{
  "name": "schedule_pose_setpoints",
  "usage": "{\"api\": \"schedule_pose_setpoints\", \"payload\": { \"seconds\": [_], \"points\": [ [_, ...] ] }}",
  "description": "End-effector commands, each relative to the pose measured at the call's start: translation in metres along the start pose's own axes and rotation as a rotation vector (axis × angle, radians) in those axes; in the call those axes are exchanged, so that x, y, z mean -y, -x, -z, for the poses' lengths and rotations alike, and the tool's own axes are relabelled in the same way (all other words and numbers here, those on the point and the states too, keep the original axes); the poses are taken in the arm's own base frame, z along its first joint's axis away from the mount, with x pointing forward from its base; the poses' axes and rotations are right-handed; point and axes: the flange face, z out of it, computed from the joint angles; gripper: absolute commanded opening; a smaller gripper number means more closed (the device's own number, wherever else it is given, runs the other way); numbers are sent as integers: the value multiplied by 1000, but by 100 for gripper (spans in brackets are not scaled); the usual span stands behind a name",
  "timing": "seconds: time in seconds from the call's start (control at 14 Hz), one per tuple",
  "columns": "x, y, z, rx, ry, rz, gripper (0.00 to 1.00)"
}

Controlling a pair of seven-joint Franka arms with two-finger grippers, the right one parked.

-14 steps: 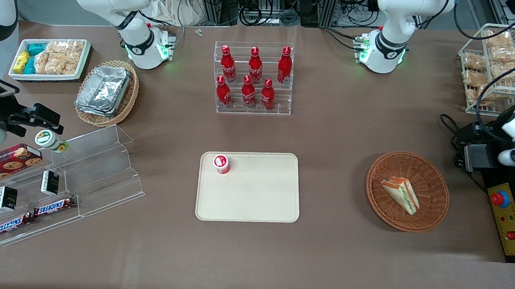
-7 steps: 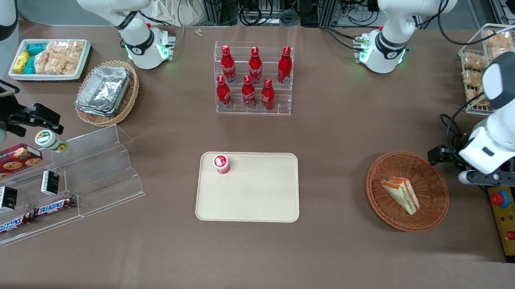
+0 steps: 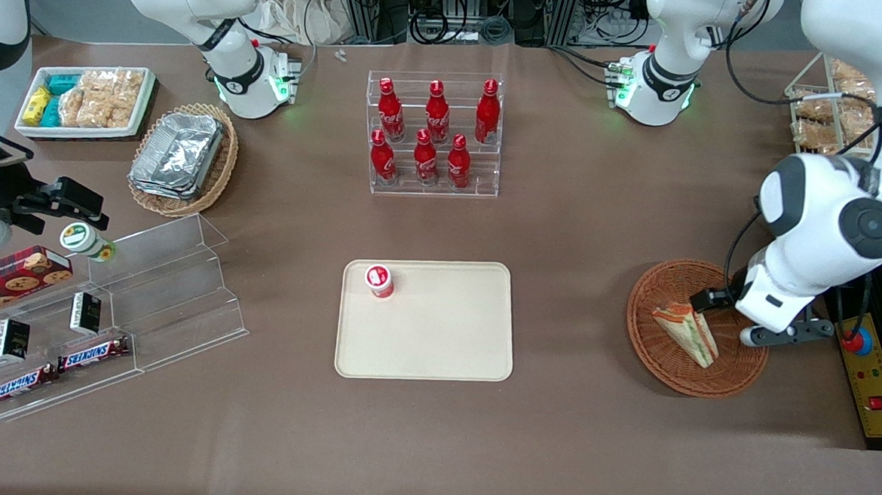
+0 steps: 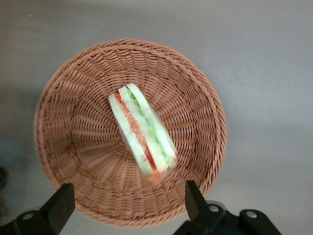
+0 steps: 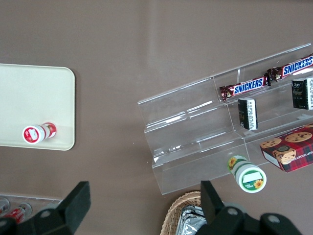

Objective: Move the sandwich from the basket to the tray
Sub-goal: 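Lower the left gripper and close it on the wrapped sandwich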

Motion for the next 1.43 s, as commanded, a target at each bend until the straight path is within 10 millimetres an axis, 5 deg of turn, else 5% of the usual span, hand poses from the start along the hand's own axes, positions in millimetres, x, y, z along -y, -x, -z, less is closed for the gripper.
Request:
{"api": "schedule_pose_setpoints", "payload": {
  "seconds": [0.0, 0.71, 1.0, 1.14, 1.36],
  "points": [
    [-11, -3, -20, -22, 15, 92, 100],
    [-7, -9, -100, -11, 14, 270, 100],
    [-5, -9, -112, -5, 8, 271, 98],
    [-5, -9, -114, -2, 6, 270, 87],
    [-5, -10, -109, -6, 8, 317, 52]
  ]
}}
